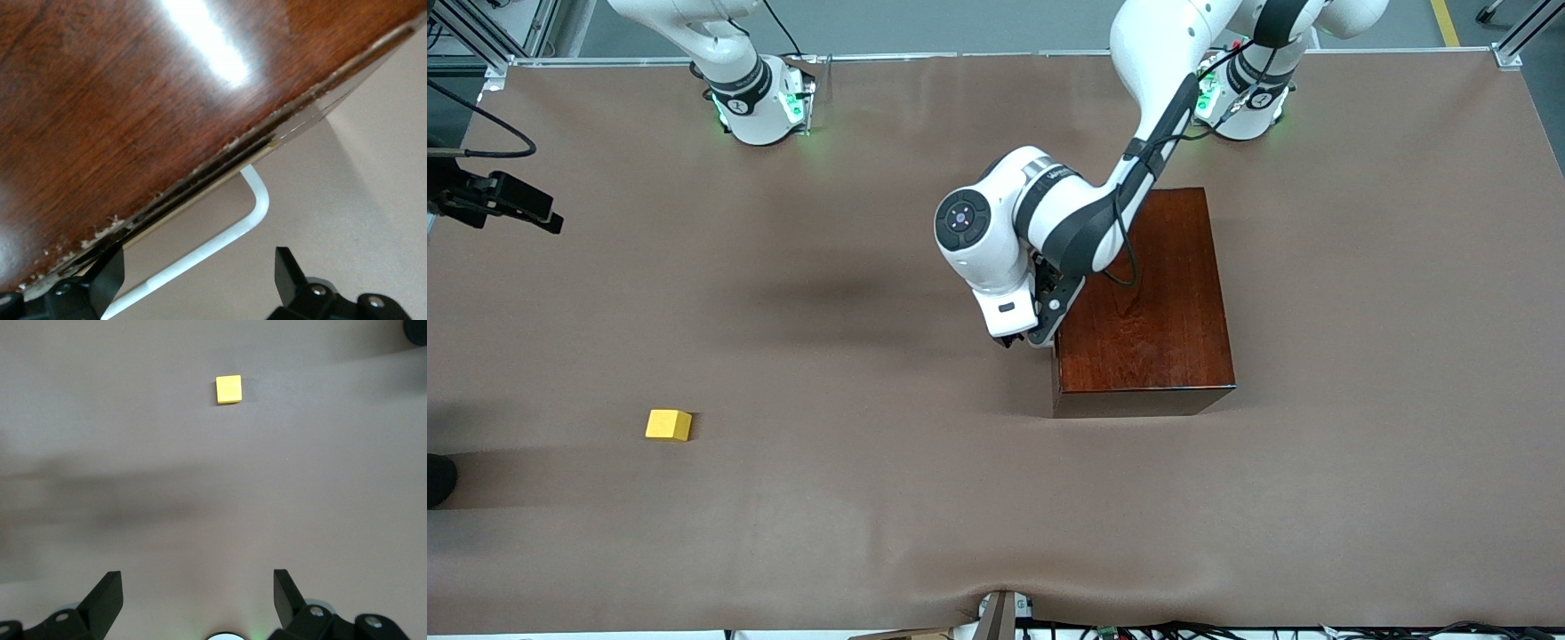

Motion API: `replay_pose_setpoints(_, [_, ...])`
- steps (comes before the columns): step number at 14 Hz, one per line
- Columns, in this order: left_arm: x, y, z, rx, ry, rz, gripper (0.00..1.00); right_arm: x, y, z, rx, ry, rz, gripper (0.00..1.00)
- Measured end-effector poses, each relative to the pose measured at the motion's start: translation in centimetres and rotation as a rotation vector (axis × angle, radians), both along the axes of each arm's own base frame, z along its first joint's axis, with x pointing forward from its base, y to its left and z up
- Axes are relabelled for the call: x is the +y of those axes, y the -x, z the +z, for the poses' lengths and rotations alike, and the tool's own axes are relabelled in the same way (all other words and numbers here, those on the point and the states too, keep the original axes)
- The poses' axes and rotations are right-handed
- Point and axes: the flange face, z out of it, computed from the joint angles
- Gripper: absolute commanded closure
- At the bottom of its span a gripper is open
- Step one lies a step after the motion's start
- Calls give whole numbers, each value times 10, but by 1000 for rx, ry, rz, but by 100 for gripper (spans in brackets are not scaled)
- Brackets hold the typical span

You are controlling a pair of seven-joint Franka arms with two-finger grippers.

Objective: Open drawer, take yellow block, close drawer

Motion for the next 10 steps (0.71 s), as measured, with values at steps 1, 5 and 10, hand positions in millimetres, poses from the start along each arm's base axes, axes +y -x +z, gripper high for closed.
replay_pose_setpoints(1, [1,-1,1,4,5,0,0,0,0,0,0,0,0,0])
replay_pose_setpoints(5, [5,-5,29,-7,44,-6,0,0,0,-1,1,0,0,0])
replay_pose_setpoints(10, [55,-25,174,-92,174,-100,0,0,0,-2,3,0,0,0])
